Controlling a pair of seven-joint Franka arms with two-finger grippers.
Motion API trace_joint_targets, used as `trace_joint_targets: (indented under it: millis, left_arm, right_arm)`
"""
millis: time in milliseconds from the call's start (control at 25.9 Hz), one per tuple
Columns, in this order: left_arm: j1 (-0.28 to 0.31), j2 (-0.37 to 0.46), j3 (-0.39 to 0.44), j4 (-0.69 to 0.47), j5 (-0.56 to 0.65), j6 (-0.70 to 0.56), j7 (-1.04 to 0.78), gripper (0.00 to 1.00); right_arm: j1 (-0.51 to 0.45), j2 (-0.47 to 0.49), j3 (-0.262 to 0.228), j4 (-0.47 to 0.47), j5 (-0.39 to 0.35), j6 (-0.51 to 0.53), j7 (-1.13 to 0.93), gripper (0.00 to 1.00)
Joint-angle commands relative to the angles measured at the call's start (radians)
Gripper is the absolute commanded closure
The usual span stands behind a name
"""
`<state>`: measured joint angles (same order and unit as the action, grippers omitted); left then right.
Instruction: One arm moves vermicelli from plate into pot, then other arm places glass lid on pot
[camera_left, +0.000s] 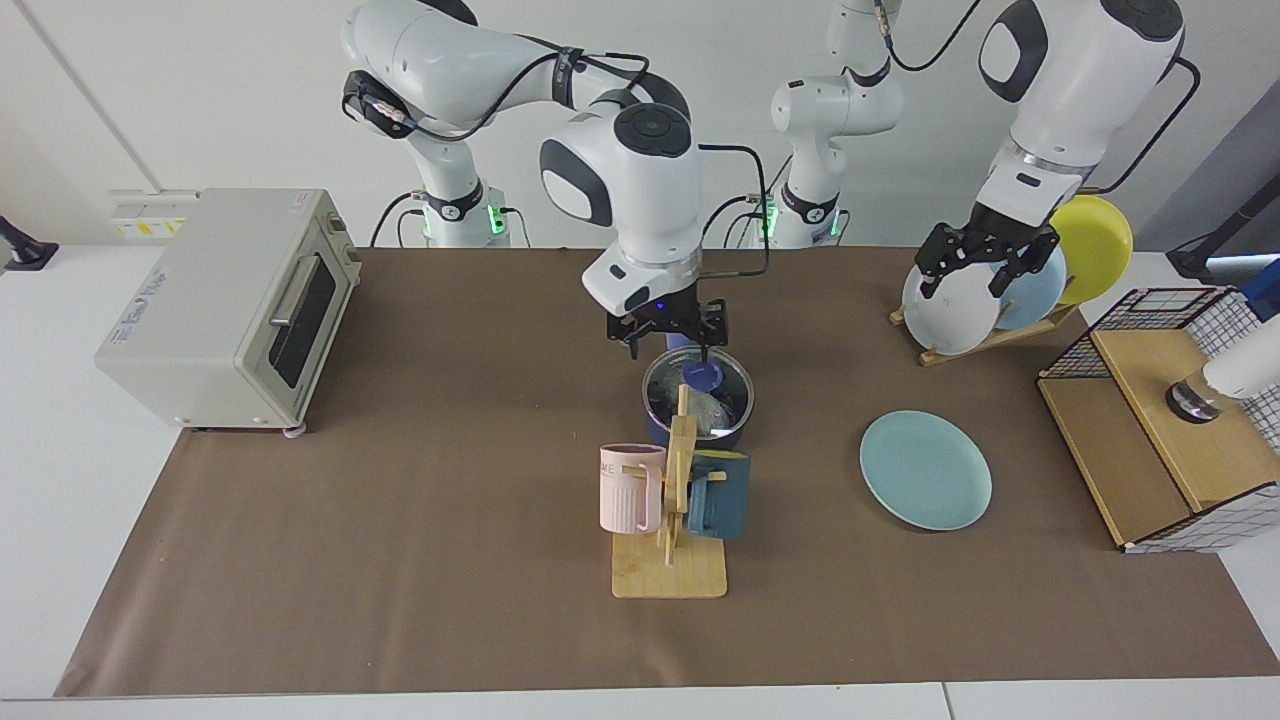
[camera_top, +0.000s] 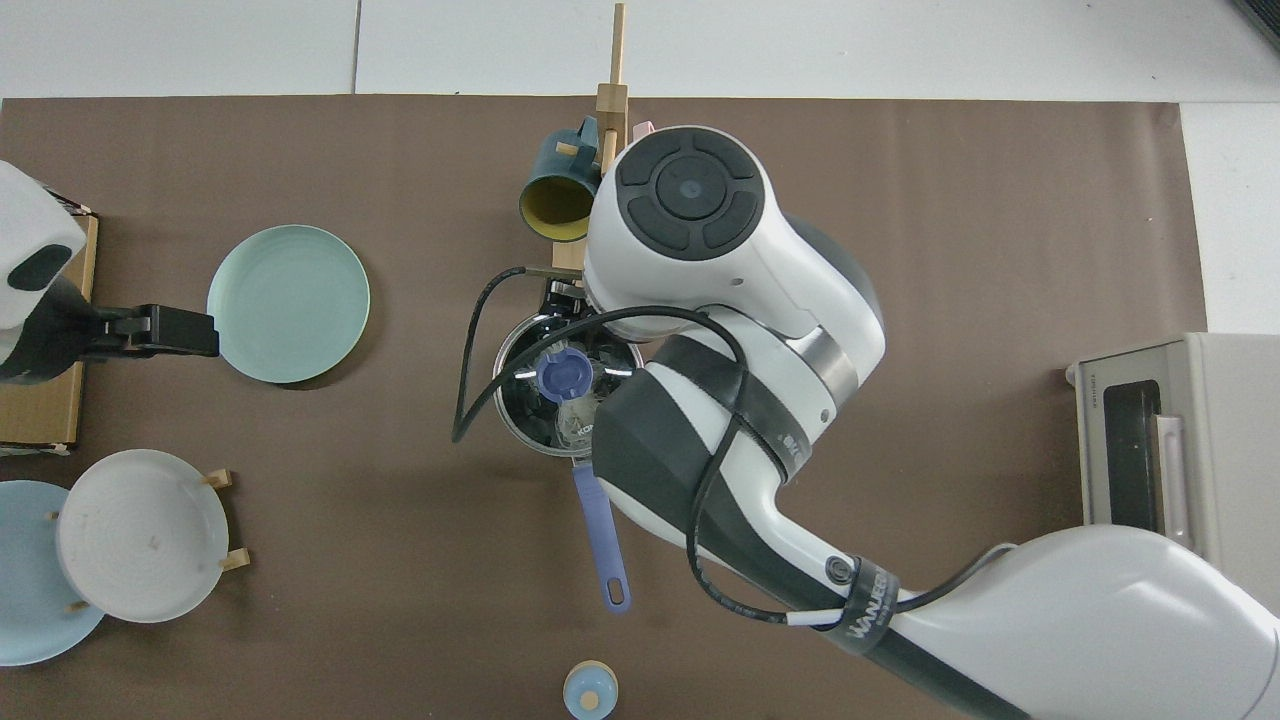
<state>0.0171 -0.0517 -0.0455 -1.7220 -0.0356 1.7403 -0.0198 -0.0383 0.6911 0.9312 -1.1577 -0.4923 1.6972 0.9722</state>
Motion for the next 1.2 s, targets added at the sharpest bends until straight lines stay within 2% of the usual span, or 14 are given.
trace_joint_targets:
  millis: [0, 193, 347, 463, 540, 771, 964, 1080, 1157]
  left_arm:
    - [0.001, -0.005, -0.002, 0.012, 0.013, -0.021, 0.009, 0.00]
    - [0.001, -0.005, -0.002, 0.012, 0.013, -0.021, 0.009, 0.00]
    - [0.001, -0.005, -0.002, 0.012, 0.013, -0.021, 0.009, 0.00]
    - [0.001, -0.005, -0.002, 0.012, 0.013, -0.021, 0.009, 0.00]
    - [0.001, -0.005, -0.002, 0.012, 0.013, -0.021, 0.009, 0.00]
    - [0.001, -0.005, -0.002, 0.012, 0.013, -0.021, 0.009, 0.00]
    - [0.001, -0.005, -0.002, 0.012, 0.013, -0.021, 0.009, 0.00]
    - [0.001, -0.005, -0.002, 0.012, 0.013, -0.021, 0.009, 0.00]
    - [0.001, -0.005, -0.002, 0.012, 0.013, -0.021, 0.009, 0.00]
  right_arm:
    - [-0.078, -0.033, 0.021, -0.045, -0.006, -0.059, -0.079, 0.00]
    - [-0.112, -0.061, -0.014, -0.045, -0.005, -0.111, -0.177, 0.00]
    - [-0.111, -0.093, -0.084, -0.045, 0.003, -0.120, -0.271, 0.00]
    - [-0.111, -0.116, -0.153, -0.043, 0.053, -0.120, -0.349, 0.00]
    - [-0.104, -0.134, -0.218, -0.043, 0.109, -0.119, -0.409, 0.00]
    - [-0.077, -0.214, -0.461, -0.043, 0.288, -0.110, -0.570, 0.00]
    - [-0.029, -0.263, -0.672, -0.045, 0.386, -0.108, -0.736, 0.00]
    - [-0.009, -0.277, -0.767, -0.045, 0.428, -0.103, -0.812, 0.00]
    - [0.000, -0.291, -0.801, -0.045, 0.439, -0.103, -0.843, 0.00]
